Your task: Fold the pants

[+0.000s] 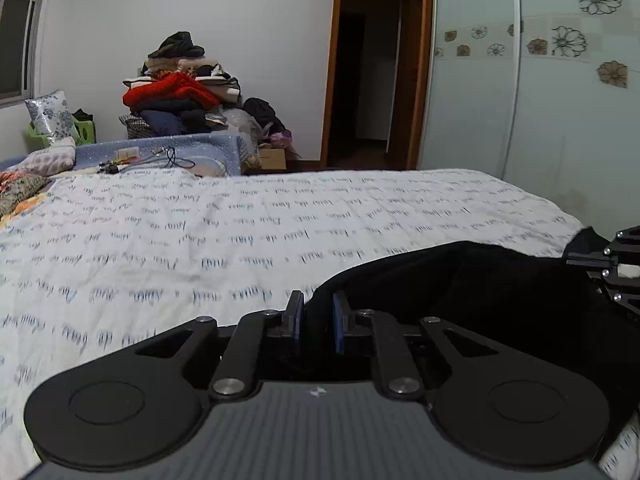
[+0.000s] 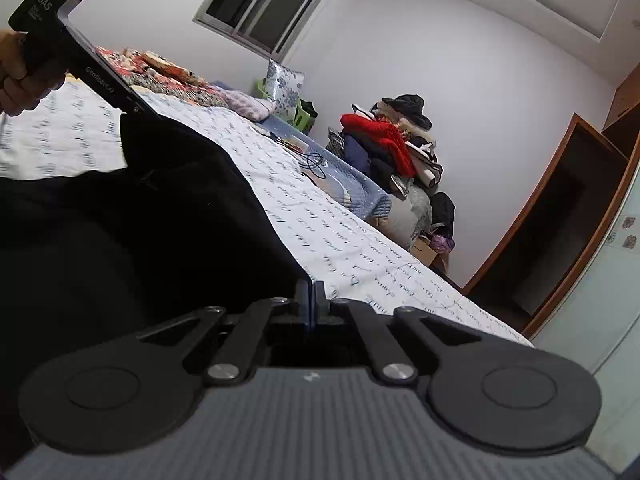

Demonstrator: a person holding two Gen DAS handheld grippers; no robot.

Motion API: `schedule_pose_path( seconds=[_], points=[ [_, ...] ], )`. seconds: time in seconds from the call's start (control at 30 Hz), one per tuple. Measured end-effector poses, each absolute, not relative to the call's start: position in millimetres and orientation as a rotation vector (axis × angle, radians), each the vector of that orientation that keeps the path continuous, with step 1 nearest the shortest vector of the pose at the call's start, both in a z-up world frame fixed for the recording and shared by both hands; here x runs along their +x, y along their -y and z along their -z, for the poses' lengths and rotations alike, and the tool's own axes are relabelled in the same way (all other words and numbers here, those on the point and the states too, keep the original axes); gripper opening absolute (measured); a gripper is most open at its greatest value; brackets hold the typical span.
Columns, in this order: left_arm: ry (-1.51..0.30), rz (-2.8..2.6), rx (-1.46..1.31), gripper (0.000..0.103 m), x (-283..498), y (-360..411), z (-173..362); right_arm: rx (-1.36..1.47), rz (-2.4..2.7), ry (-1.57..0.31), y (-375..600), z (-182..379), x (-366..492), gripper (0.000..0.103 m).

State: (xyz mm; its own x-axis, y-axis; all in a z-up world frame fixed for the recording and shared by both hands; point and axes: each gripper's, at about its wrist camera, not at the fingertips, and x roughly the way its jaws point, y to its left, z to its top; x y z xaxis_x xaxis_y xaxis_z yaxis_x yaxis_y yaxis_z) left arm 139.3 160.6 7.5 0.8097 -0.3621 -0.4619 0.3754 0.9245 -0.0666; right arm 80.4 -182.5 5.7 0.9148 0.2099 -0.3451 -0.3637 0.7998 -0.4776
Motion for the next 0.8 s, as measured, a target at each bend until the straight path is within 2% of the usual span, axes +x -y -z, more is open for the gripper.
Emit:
schedule_pose_path(
  seconds=[0.4, 0.8],
  points=[
    [-0.614, 0.386, 0.025, 0.014, 39, -182, 32, -0.594, -0.43, -0.388, 168, 13, -43, 0.001],
    [-0.658, 0.394, 0.066, 0.015, 21, -182, 45, -0.563, -0.475, -0.476, 162, 35, -55, 0.001]
  ],
)
